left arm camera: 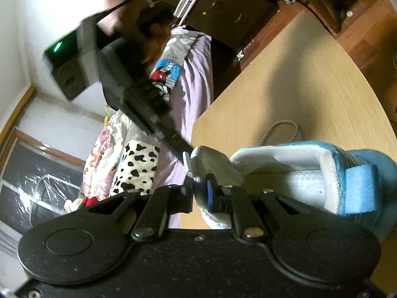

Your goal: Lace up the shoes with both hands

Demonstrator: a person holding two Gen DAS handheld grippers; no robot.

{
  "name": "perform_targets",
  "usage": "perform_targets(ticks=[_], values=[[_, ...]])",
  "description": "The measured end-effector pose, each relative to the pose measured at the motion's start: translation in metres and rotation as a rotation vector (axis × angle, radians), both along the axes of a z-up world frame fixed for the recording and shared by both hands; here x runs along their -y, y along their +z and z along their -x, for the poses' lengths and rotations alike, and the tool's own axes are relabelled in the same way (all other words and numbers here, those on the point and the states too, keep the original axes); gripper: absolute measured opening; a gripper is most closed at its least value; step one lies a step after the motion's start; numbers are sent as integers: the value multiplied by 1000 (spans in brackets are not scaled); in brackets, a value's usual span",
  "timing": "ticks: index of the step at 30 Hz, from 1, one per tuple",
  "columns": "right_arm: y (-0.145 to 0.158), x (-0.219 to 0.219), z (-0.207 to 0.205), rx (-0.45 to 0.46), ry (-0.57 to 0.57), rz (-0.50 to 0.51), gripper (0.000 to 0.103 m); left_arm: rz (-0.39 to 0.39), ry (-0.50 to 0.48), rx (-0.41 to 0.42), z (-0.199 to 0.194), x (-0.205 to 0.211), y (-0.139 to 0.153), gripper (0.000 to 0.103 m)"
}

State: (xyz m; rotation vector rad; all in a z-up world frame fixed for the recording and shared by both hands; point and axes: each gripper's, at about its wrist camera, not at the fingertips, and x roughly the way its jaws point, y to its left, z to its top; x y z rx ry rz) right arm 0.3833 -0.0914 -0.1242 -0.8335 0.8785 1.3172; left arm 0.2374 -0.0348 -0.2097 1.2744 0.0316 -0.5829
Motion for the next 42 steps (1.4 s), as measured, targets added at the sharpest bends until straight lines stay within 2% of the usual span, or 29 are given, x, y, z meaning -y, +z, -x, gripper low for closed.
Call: perform_targets(ticks=[9, 11, 13, 14, 21, 26, 28, 29, 30, 37, 42], values=[[8, -27, -36, -251, -140, -21, 7, -4, 8, -14, -4, 4, 5, 9], [6, -39, -36, -273, -132, 11, 8, 0, 10, -19, -5, 4, 6, 9], [4, -50, -35, -285, -119, 44, 13, 4, 11, -23, -5, 4, 6, 9], [2, -55, -34, -290, -114, 62, 16, 5, 12, -25, -5, 4, 7, 9], [-16, -80, -31, -307, -104, 182, 17, 22, 19, -41, -5, 3, 8, 9], [-25, -85, -33, -317, -134, 212, 16, 30, 24, -47, -6, 4, 7, 9], [-26, -84, -33, -323, -146, 214, 15, 33, 23, -50, -6, 5, 7, 9], [-25, -83, -33, -322, -148, 215, 9, 36, 23, -51, -6, 5, 7, 9], [-24, -82, -32, -314, -150, 215, 4, 35, 25, -51, -6, 5, 7, 9], [-13, -73, -22, -240, -180, 153, 4, 49, 46, -73, -5, 6, 10, 10], [3, -67, -16, -221, -228, 69, 3, 71, 57, -106, 0, 0, 15, 12]])
